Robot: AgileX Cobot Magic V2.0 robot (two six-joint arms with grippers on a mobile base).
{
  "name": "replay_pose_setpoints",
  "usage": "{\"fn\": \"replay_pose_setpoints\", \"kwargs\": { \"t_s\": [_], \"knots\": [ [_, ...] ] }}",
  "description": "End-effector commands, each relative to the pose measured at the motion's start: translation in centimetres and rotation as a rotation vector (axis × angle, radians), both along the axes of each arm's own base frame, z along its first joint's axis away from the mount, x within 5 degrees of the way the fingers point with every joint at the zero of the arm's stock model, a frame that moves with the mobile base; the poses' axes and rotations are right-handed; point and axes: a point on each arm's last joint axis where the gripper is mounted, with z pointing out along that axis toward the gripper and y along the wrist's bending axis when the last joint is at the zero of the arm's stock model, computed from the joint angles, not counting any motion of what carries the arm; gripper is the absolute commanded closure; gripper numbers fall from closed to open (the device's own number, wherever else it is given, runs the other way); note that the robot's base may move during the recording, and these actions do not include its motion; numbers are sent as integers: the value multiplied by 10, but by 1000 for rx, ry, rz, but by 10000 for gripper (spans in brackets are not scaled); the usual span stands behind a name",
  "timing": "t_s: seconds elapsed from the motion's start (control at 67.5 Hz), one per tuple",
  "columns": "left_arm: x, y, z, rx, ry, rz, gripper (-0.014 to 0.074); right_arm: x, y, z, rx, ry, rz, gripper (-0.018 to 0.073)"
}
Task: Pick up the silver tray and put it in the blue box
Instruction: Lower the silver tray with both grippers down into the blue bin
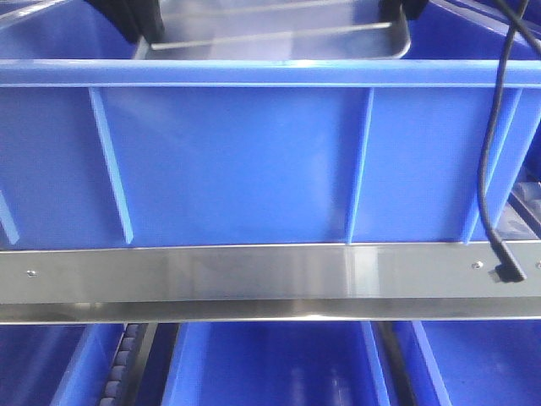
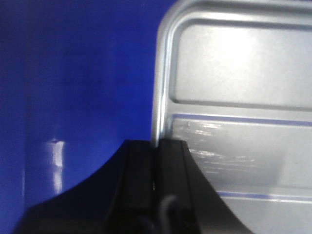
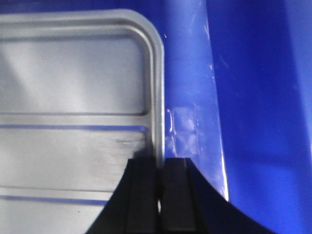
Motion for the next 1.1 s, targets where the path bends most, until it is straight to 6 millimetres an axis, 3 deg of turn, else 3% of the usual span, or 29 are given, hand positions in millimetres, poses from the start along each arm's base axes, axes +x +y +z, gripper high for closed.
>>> {"fn": "replay_pose_setpoints", "kwargs": {
  "t_s": [0.0,0.193,0.385,0.919,1.082],
  "knots": [
    [-7,-17,32,-216,-98,-45,697,4,19,32,204,-200,103,510],
    [1,-22,18,-199,-71,-43,697,17,29,14,195,-186,117,510],
    [6,-25,6,-183,-45,-41,697,18,29,11,189,-175,114,510],
    [7,-24,7,-156,-59,-42,697,20,29,7,175,-164,112,507],
    [8,-22,6,-127,-71,-43,697,20,29,7,172,-159,109,422]
  ]
}}
